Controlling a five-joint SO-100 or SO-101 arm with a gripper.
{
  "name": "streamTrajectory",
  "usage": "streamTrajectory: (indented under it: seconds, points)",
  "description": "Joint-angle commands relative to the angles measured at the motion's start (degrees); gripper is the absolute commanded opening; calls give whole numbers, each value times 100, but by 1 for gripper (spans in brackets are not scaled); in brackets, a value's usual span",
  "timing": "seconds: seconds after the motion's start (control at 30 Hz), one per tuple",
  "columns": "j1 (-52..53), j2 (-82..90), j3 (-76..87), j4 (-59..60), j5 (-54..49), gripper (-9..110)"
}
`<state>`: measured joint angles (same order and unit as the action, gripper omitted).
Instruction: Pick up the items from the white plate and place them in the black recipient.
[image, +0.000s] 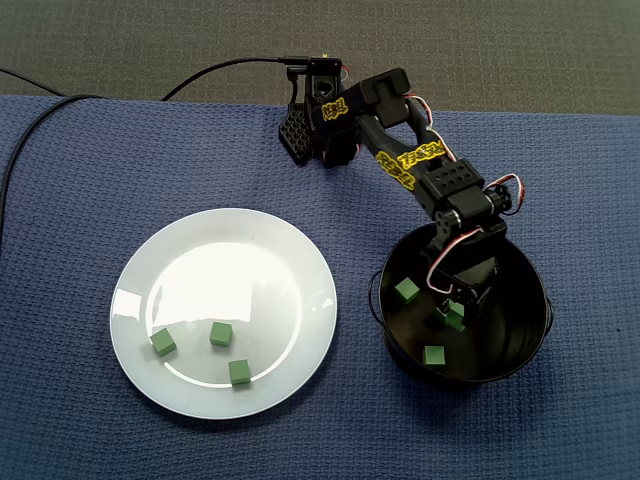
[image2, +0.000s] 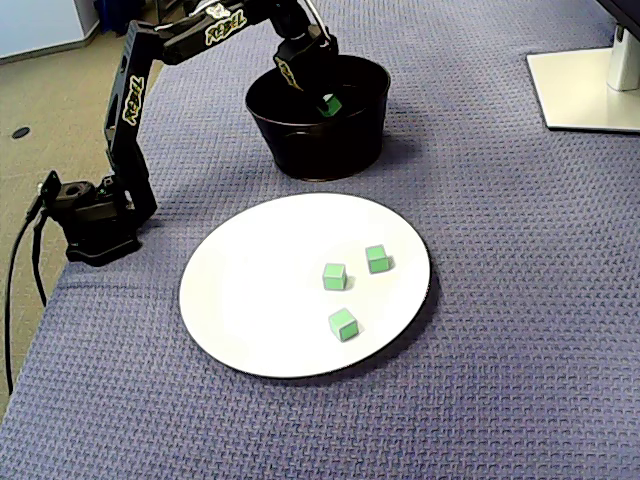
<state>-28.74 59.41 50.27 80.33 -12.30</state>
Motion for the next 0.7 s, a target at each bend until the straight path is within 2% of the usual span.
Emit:
streamTrajectory:
  seconds: [0.0,0.1,0.3,0.47,0.67]
  points:
    - [70,721,167,264,-132,41]
    - [694,1705,606,554,-149,44]
    - [3076,3138,1547,79,237,40]
    - [4632,2900,1494,53,624,39]
    - [5555,1828,1310,-88,562,37]
